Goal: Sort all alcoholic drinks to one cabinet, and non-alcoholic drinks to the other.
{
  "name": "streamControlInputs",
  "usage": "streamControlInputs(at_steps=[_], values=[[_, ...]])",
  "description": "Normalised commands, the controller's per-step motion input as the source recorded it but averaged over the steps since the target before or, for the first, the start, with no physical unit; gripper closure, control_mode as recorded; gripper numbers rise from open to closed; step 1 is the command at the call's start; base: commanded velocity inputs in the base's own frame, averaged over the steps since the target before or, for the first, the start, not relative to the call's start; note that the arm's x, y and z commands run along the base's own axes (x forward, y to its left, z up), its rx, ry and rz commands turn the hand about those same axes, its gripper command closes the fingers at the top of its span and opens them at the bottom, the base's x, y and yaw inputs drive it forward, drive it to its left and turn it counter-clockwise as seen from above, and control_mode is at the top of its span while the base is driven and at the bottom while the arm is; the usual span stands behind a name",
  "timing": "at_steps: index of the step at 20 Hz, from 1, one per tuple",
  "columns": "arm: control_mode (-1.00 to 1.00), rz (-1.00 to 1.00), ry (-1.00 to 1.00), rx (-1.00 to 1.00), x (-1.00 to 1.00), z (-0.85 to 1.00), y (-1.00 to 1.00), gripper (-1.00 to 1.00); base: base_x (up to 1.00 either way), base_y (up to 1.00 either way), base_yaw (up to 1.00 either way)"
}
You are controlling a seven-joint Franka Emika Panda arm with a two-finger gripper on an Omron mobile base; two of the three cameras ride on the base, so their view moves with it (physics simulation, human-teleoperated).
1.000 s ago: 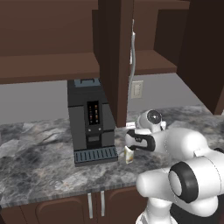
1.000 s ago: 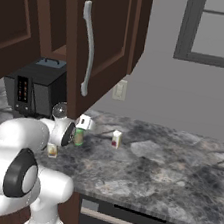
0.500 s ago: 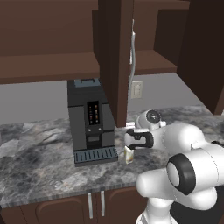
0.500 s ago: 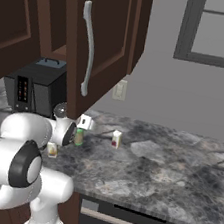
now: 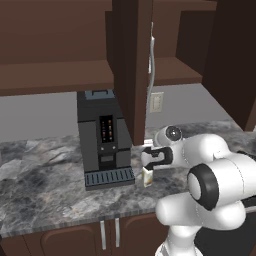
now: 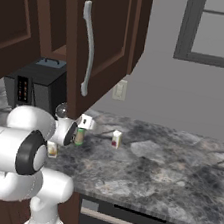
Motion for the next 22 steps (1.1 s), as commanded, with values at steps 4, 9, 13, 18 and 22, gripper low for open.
streamControlInputs(at_steps=[4, 9, 13, 18, 22], values=[[-1.0, 0.0, 0.0, 0.0, 0.04, -0.06, 0.0, 1.0, 0.0, 0.0, 0.0], [-1.0, 0.0, -0.03, 0.0, 0.0, -0.01, 0.0, 1.0, 0.0, 0.0, 0.0], [-1.0, 0.0, -0.03, 0.0, 0.0, 0.0, 0.01, 1.0, 0.0, 0.0, 0.0], [-1.0, 0.0, 0.0, 0.0, 0.0, 0.07, 0.01, 1.0, 0.0, 0.0, 0.0], [-1.0, 0.0, 0.03, 0.0, 0.0, 0.32, 0.0, 1.0, 0.0, 0.0, 0.0]])
